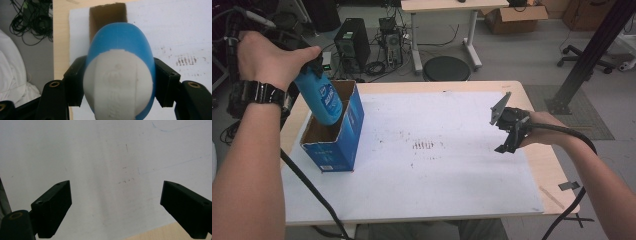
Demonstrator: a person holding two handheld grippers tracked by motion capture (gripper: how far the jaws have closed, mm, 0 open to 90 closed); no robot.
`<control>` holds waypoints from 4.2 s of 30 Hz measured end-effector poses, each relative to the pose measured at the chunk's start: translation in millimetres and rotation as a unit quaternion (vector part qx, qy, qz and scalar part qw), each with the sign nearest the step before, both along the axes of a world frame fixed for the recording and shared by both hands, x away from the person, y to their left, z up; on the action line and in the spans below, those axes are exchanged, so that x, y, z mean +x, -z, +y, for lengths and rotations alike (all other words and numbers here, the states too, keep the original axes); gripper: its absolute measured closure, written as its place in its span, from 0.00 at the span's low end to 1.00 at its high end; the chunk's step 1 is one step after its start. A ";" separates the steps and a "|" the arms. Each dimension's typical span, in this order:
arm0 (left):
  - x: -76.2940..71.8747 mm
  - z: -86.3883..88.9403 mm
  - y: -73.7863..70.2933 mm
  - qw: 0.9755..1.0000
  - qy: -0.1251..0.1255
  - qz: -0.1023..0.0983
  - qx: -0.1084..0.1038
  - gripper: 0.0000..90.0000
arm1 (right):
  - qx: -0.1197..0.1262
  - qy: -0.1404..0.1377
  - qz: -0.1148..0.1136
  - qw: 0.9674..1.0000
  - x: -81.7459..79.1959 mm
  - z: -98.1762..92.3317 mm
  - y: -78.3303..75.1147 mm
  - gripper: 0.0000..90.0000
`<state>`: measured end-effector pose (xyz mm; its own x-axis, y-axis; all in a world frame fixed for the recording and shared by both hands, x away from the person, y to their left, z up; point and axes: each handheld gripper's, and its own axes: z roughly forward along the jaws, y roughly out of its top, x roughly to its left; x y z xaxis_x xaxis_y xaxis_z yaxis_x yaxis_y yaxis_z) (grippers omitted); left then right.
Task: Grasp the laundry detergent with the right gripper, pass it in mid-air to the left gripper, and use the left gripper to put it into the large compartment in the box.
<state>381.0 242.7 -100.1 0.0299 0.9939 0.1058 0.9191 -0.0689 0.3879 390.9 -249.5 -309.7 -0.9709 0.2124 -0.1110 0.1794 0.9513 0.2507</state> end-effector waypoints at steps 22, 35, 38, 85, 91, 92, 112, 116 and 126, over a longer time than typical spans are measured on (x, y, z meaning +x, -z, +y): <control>14.6 19.6 85.8 0.999 -0.015 0.036 0.006 0.43 | -0.007 0.003 0.010 1.000 -0.8 -7.6 9.1 0.11; 19.3 25.0 140.5 0.998 -0.011 0.063 -0.001 0.43 | -0.010 0.002 0.016 1.000 -1.0 -5.6 13.8 0.11; 20.7 24.9 148.6 0.998 -0.012 0.066 -0.002 0.43 | -0.010 0.002 0.018 1.000 -0.8 -4.9 14.6 0.11; 27.1 12.3 171.7 0.995 -0.003 0.095 0.012 0.36 | -0.009 0.004 0.023 1.000 -2.8 -5.8 18.9 0.11; 25.3 10.1 162.8 0.996 0.001 0.091 0.023 0.33 | -0.008 0.005 0.022 1.000 -3.8 -6.4 16.5 0.11; 24.9 9.6 160.3 0.996 0.002 0.089 0.022 0.33 | -0.008 0.005 0.022 1.000 -3.8 -6.4 16.5 0.11; 8.7 -32.4 113.0 0.994 0.090 0.055 0.034 0.23 | -0.001 0.001 0.017 1.000 -7.1 1.6 4.7 0.11; 7.8 -50.9 117.3 0.990 0.124 0.057 0.038 0.18 | 0.014 0.002 0.016 1.000 -6.8 4.3 1.8 0.10; 6.4 -98.3 138.8 0.977 0.203 0.062 0.015 0.11 | 0.042 -0.002 0.035 0.998 -4.8 9.7 2.9 0.07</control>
